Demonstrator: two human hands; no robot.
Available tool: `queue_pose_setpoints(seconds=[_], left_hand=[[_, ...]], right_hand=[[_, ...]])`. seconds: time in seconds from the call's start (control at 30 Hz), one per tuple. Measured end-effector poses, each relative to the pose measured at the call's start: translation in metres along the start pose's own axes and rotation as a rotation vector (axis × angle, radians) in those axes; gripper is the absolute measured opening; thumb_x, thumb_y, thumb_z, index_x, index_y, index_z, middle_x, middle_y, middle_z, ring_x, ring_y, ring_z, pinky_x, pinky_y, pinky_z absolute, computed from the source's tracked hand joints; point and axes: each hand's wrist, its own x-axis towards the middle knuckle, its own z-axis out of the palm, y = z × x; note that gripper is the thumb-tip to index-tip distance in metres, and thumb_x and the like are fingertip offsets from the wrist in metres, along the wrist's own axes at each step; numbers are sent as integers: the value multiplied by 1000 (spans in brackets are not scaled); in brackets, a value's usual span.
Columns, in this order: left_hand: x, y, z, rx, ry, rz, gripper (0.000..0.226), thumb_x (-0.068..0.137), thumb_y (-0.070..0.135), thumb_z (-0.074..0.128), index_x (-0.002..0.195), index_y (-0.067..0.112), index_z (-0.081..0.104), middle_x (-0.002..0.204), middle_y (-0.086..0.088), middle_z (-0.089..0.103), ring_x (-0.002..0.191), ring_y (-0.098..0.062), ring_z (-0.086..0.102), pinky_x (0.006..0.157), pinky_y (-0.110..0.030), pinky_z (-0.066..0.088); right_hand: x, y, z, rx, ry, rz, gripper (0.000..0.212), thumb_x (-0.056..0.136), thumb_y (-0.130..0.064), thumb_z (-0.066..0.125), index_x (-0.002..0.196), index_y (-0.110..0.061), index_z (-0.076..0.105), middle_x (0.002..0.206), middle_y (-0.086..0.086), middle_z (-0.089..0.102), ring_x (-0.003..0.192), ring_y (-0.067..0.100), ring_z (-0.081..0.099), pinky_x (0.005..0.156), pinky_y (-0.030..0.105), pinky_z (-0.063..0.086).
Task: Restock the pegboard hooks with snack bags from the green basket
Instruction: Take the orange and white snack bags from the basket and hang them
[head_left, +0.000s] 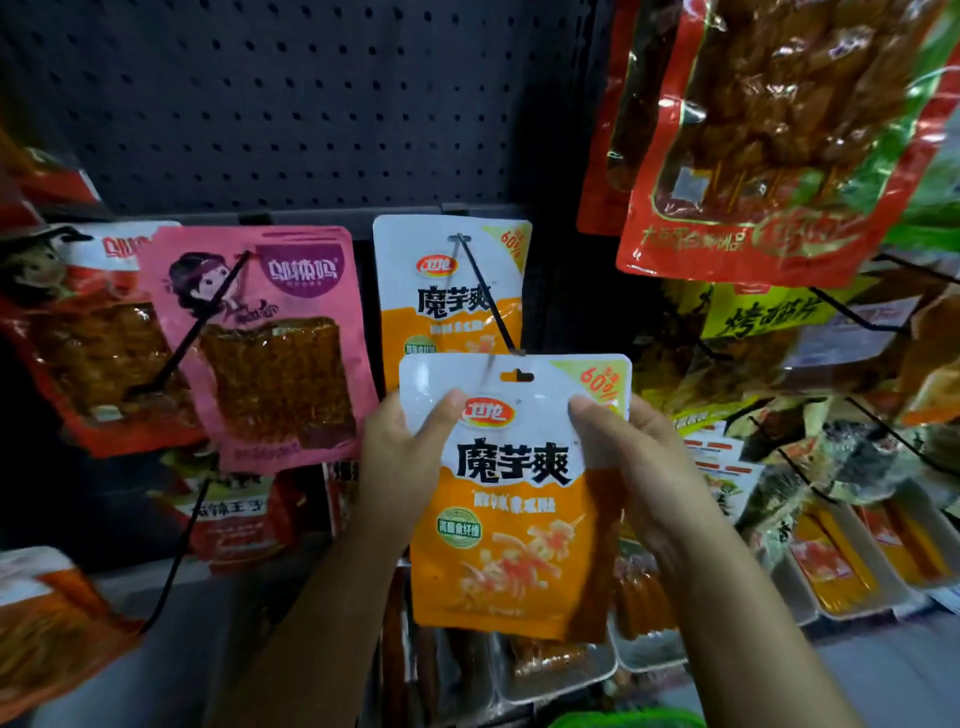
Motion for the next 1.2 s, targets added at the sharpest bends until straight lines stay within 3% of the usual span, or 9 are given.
queue_pose_setpoints(seconds=[0.13, 0.33, 0.47, 0.73, 0.87, 1.0, 1.1, 1.2], left_hand=[[-17, 9, -7, -53, -40, 57, 11, 85, 23, 62, 90, 29, 70, 92, 11, 75, 88, -13, 71, 74, -26, 57], [-21, 30, -17, -130, -34, 176, 16, 84, 21, 59, 94, 28, 70, 93, 9, 75, 90, -14, 71, 73, -23, 55], [-13, 45, -15, -123, -39, 248, 19, 86, 21, 60, 94, 35, 70, 95, 15, 74, 91, -9, 70, 73, -19, 54], [-9, 36, -10, -57, 8, 151, 13, 90, 19, 62, 95, 29, 67, 97, 9, 73, 95, -15, 70, 82, -37, 56], [-2, 26, -7, -38, 31, 105, 11, 89, 22, 63, 93, 31, 67, 91, 17, 73, 93, -10, 70, 80, -32, 56], [7, 17, -10, 7, 17, 132, 13, 88, 23, 64, 91, 35, 65, 88, 26, 71, 87, 0, 69, 68, -15, 54], [16, 8, -16, 43, -4, 141, 16, 87, 19, 65, 91, 35, 63, 88, 25, 71, 85, 1, 69, 65, -13, 52], [32, 4, -18, 130, 18, 154, 16, 88, 18, 65, 90, 33, 60, 86, 24, 69, 87, 3, 67, 68, -12, 52]], right_hand=[[-8, -9, 7, -41, -20, -127, 20, 73, -41, 70, 81, -24, 76, 86, 5, 77, 77, 20, 74, 59, 26, 56], [-14, -25, 17, -82, -33, -273, 15, 76, -42, 69, 79, -29, 75, 82, -1, 77, 77, 17, 73, 65, 29, 57], [-9, -40, 27, -35, 25, -353, 13, 84, -28, 66, 74, -27, 75, 77, -3, 76, 72, 11, 71, 59, 22, 54], [5, -34, 29, -112, 99, -262, 19, 90, -27, 64, 74, -18, 69, 72, -1, 74, 69, 13, 71, 57, 25, 55], [11, -29, 25, -116, 79, -240, 16, 89, -28, 64, 78, -19, 71, 77, -2, 76, 72, 12, 73, 57, 22, 54], [15, -20, 13, -190, 94, -217, 9, 88, -22, 65, 83, -23, 72, 82, -4, 76, 79, 16, 73, 66, 32, 60], [23, -12, 8, -233, 124, -214, 5, 89, -18, 64, 85, -16, 67, 66, -10, 71, 62, 4, 67, 53, 21, 55], [38, -12, 12, -297, 175, -247, 8, 89, -16, 64, 89, -8, 66, 68, 0, 67, 57, 1, 60, 50, 15, 48]])
